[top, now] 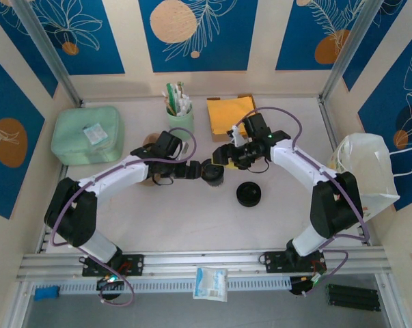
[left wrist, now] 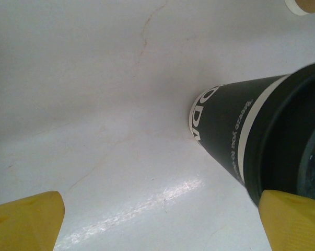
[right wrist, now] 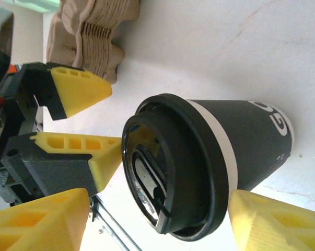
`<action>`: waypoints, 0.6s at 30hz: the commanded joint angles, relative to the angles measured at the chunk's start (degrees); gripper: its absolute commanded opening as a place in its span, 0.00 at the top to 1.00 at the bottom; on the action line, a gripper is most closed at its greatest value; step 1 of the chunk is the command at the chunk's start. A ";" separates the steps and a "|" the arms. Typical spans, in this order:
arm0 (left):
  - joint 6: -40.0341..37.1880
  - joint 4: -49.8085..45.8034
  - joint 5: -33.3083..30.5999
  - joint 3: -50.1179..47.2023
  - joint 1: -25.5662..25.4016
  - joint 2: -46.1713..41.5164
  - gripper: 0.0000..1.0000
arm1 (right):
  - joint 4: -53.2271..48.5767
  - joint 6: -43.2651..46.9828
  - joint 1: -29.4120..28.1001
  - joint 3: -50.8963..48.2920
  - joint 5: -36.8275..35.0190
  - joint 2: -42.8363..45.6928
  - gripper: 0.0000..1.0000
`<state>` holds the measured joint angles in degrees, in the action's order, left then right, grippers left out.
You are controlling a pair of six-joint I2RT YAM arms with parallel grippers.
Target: Pack the takeout coffee
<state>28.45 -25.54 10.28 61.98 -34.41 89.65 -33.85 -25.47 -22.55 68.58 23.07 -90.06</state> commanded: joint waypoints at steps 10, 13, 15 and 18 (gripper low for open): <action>-0.70 -1.96 0.52 4.62 -0.46 -0.26 0.05 | 0.20 -0.64 7.02 -4.38 2.93 5.28 0.31; -0.63 -2.07 1.20 6.38 -0.45 -0.44 0.05 | 0.36 -0.72 9.24 -6.26 3.44 6.83 0.35; -0.73 -2.36 1.50 7.93 -0.64 -0.13 0.04 | 0.45 -0.55 10.59 -7.60 3.87 7.81 0.37; -1.31 -2.98 2.02 10.66 -1.01 1.32 0.04 | 0.69 -0.37 12.18 -9.43 4.55 8.21 0.40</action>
<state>28.42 -27.35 10.74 69.19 -34.63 89.78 -33.43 -25.89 -11.44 60.53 25.04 -83.66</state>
